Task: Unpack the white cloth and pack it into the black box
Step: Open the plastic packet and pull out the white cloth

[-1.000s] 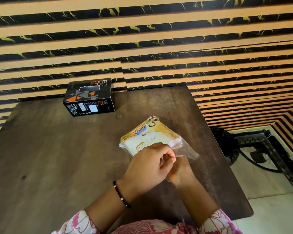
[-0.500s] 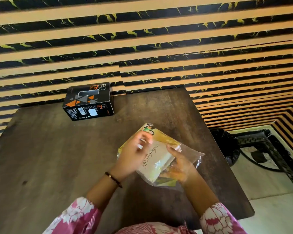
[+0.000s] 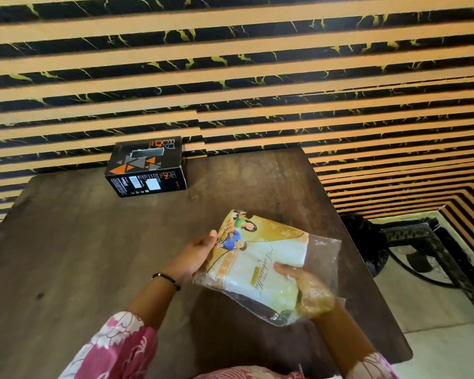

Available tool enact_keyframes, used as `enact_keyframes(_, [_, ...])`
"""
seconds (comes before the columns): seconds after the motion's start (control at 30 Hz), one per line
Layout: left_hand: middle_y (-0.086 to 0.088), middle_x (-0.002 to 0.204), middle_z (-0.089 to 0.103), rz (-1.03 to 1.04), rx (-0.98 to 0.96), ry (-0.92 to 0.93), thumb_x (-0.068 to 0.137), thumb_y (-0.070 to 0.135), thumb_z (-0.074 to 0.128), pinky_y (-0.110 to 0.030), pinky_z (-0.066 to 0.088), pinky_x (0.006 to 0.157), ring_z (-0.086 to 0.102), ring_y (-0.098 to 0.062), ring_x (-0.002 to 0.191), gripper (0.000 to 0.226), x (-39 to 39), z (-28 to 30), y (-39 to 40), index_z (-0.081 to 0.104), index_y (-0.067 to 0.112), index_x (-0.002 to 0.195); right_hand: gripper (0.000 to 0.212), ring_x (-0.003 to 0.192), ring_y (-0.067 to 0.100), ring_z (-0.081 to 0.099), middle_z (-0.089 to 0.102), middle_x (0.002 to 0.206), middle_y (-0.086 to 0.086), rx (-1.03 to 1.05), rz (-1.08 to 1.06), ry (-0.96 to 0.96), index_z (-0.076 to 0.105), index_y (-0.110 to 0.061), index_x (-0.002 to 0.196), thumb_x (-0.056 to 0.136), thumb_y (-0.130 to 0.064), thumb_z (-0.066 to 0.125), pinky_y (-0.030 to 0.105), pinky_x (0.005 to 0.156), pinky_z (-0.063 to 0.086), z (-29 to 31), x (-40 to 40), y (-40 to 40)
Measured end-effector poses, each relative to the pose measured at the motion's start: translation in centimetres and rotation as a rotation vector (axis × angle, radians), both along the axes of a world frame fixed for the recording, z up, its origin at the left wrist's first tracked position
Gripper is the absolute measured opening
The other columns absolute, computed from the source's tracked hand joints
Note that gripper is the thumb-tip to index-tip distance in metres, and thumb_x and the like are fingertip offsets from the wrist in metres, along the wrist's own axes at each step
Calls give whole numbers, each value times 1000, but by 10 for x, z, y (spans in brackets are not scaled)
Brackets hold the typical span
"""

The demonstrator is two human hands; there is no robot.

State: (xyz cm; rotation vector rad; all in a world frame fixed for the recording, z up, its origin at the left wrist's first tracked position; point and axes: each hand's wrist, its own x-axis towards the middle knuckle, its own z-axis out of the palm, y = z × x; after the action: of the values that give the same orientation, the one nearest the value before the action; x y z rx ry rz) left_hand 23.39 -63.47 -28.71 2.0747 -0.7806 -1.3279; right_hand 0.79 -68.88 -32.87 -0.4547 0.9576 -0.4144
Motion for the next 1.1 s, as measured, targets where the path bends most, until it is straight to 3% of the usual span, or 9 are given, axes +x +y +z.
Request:
enact_keyframes(0.1, [-8,90,72,76,-79,195,88,35,57,-32,55,75,68,-20,76,31,1,-8,1,67,8,101,35,84,28,71,74,96,14,-48,60,-22,59,-3,113,79,-7,66,37,62,60,5,-11,-5])
enact_keyframes(0.17, [-8,83,71,209,-175,100,87,23,62,-35,54,75,66,-22,75,15,4,-15,-1,69,10,91,55,93,32,69,70,107,17,-117,58,0,59,-3,116,65,-12,77,39,68,59,6,-17,-8])
enact_keyframes(0.27, [-16,77,68,348,-194,-106,85,21,64,-44,53,76,63,-28,75,16,23,-26,4,65,14,70,42,77,29,72,74,91,16,-147,33,-26,62,-4,108,67,-7,64,39,58,59,9,-34,-13])
enact_keyframes(0.4, [-21,109,58,103,-182,-602,81,27,62,-42,43,84,50,-37,107,42,39,-39,21,53,0,112,50,81,32,71,73,97,18,-144,13,-43,59,-6,114,66,-10,73,41,60,59,11,-56,-20])
enact_keyframes(0.53, [-3,150,28,-458,-622,-724,81,52,55,-40,23,112,25,-18,137,78,17,-29,17,19,25,144,40,75,29,72,75,88,13,-130,73,21,59,-9,110,70,-9,62,40,59,59,14,-58,-19])
enact_keyframes(0.63, [4,157,13,-837,-462,-708,77,76,24,-51,-1,116,8,-14,144,76,-4,-30,9,5,44,143,36,74,29,72,75,84,13,-128,104,19,59,-10,108,73,-8,61,39,57,58,21,-55,-18])
enact_keyframes(0.8, [9,157,11,-847,-117,-751,45,91,-18,-59,-4,112,9,-12,144,110,-3,-47,19,7,46,142,39,63,29,71,74,72,14,-129,-76,9,60,-7,99,63,-9,73,40,50,58,38,-70,-20])
enact_keyframes(0.97, [-1,157,-13,-634,187,-859,71,84,20,-65,2,110,-6,-32,144,91,4,-54,25,-6,37,145,15,58,23,71,75,67,6,-104,-459,-66,53,-13,104,93,-11,45,37,44,57,30,-78,-21])
enact_keyframes(1.1, [2,155,-24,-800,34,-915,40,93,-14,-64,-17,105,-22,-31,141,115,-9,-47,20,-9,41,143,26,91,27,64,67,102,6,-103,-643,-80,51,-20,115,91,-11,48,45,57,57,10,-61,-9])
